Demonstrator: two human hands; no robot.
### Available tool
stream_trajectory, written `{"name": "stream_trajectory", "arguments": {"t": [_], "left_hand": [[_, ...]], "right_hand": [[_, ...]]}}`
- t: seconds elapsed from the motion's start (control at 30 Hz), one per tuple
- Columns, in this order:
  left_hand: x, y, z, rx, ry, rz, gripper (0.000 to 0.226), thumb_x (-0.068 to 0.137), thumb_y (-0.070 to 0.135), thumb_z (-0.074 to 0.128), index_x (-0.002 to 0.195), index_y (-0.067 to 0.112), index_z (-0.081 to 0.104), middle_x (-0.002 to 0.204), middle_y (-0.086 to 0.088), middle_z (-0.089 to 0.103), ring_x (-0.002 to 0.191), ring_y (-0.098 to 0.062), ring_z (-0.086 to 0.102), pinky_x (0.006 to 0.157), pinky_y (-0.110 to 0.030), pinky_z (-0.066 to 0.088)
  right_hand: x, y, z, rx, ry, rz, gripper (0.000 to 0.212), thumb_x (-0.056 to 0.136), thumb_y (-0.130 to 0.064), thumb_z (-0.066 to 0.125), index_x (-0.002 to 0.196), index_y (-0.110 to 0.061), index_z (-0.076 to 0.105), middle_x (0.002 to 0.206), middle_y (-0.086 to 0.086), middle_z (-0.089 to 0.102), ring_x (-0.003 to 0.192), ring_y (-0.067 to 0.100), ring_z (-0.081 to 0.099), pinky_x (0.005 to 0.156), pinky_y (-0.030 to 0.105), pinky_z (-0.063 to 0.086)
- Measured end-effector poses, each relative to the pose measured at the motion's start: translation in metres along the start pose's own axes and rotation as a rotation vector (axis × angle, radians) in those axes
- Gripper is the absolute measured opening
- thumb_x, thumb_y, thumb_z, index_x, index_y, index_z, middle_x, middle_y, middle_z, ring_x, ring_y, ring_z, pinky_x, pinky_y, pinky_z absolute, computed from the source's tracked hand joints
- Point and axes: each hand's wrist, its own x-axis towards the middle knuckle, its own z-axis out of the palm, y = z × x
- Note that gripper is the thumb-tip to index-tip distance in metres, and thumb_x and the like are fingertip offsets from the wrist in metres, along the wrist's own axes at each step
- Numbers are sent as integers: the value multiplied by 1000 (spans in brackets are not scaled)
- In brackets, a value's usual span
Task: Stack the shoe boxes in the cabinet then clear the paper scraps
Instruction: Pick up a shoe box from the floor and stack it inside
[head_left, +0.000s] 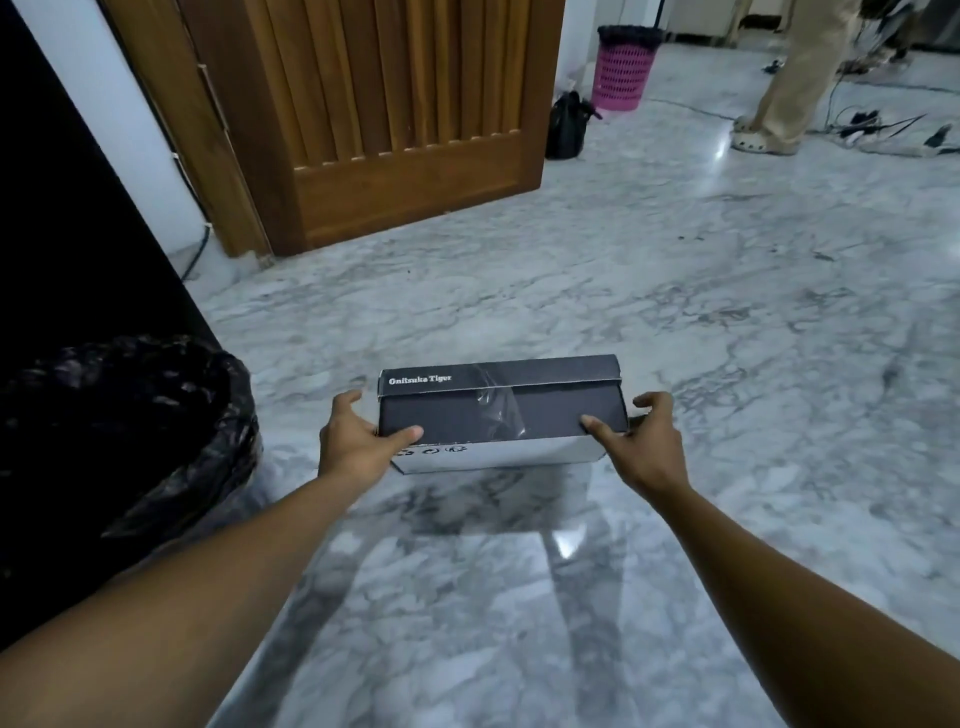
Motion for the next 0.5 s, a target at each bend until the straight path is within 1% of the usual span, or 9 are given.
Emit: {"name": "stream_trajectory", "arguments": {"t": [0.07,0.13,0.2,0.27,0.33,0.4,0.43,0.47,0.5], "left_hand": [[-13,-9,1,-2,-7,1,101,61,32,95,144,13,42,77,-2,67,103,-24,61,84,-29,42],[-26,-15,1,23,-48,6,98,61,29,96,143,12,44,77,-3,67,98,-23,62,84,-28,43],[-35,-22,0,43,-88,11,98,59,27,96,142,12,45,95,-8,66,95,-25,64,83,-33,48],[-41,-30,-1,54,-125,37,106,55,29,98,144,13,43,115,-7,61,102,-29,65,88,-41,53],[-50,-35,-1,39,-163,42,115,51,39,98,148,19,39,128,-1,58,110,-25,62,97,-43,52],[-58,-41,2,8,-184,17,122,43,55,97,147,27,39,129,7,59,115,-16,60,102,-40,50],[-60,-43,3,-3,-183,2,124,38,62,95,145,31,40,127,11,61,115,-13,60,102,-39,50],[-61,-47,4,-17,-188,-5,124,35,65,94,143,34,42,124,14,63,115,-12,60,102,-38,50],[-63,-50,4,-26,-198,-19,124,34,64,95,142,34,42,123,15,63,115,-11,61,102,-36,50]], "right_hand": [[-19,16,-3,-16,-38,23,75,77,-46,80,130,-15,37,99,4,64,86,20,63,74,31,45],[-34,31,-8,1,-65,39,88,74,-48,83,140,-19,33,105,2,62,95,19,63,80,29,46],[-44,39,-13,37,-114,54,106,66,-54,87,148,-25,26,110,-1,62,99,16,63,83,27,48],[-49,41,-14,88,-168,61,115,59,-56,90,150,-31,23,117,-2,62,105,15,63,86,26,50],[-50,42,-14,130,-206,60,114,58,-53,91,149,-33,26,123,-6,61,110,12,63,87,24,51],[-52,43,-12,161,-243,49,107,59,-51,90,147,-33,32,126,-11,60,112,8,62,84,20,52],[-52,45,-12,178,-268,42,103,59,-52,90,144,-34,36,126,-14,60,113,7,62,85,21,54],[-52,48,-11,189,-300,39,98,59,-52,90,141,-36,40,124,-14,62,112,6,63,88,26,56],[-52,52,-11,191,-339,34,92,60,-50,91,138,-38,43,123,-15,64,111,5,64,92,31,57]]}}
